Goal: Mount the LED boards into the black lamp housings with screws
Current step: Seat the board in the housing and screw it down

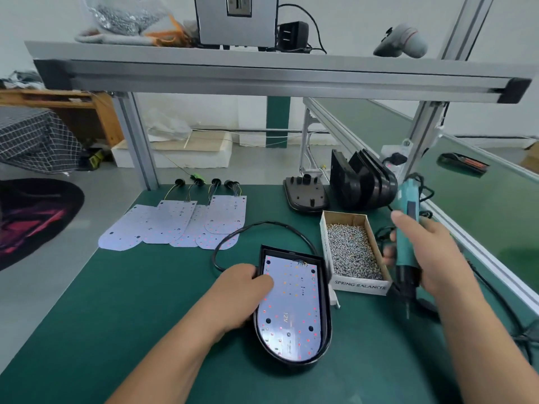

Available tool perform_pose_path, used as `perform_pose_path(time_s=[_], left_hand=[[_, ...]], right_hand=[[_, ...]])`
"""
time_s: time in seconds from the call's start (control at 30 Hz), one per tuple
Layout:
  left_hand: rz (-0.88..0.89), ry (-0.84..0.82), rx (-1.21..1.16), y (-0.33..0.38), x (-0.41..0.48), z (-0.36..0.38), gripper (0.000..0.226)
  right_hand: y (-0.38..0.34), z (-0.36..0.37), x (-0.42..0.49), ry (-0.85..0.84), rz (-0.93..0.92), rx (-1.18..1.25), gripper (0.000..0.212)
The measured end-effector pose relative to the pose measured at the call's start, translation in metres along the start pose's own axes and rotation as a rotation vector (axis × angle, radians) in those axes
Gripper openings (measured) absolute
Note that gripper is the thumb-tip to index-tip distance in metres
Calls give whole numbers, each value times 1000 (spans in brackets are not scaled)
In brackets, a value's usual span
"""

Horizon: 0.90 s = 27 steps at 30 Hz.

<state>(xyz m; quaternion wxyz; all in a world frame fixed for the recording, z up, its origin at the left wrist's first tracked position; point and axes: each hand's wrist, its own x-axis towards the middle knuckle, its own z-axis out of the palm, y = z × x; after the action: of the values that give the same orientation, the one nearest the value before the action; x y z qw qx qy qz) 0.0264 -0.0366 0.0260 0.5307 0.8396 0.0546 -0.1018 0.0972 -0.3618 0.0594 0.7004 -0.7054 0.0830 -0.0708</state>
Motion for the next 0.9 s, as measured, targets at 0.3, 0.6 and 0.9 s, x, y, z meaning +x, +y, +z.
perform_pose_path(time_s=[0.3, 0.6, 0.9], left_hand=[[-35, -15, -84, -1, 2, -3, 19], [-27, 32, -84, -1, 5, -4, 17], [-24, 24, -75, -1, 2, -5, 18]], right_hand=[[14, -32, 3, 16, -89, -920, 25], [8, -22, 2, -137, -106, -1175, 46], [6, -18, -15, -149, -167, -1334, 45]])
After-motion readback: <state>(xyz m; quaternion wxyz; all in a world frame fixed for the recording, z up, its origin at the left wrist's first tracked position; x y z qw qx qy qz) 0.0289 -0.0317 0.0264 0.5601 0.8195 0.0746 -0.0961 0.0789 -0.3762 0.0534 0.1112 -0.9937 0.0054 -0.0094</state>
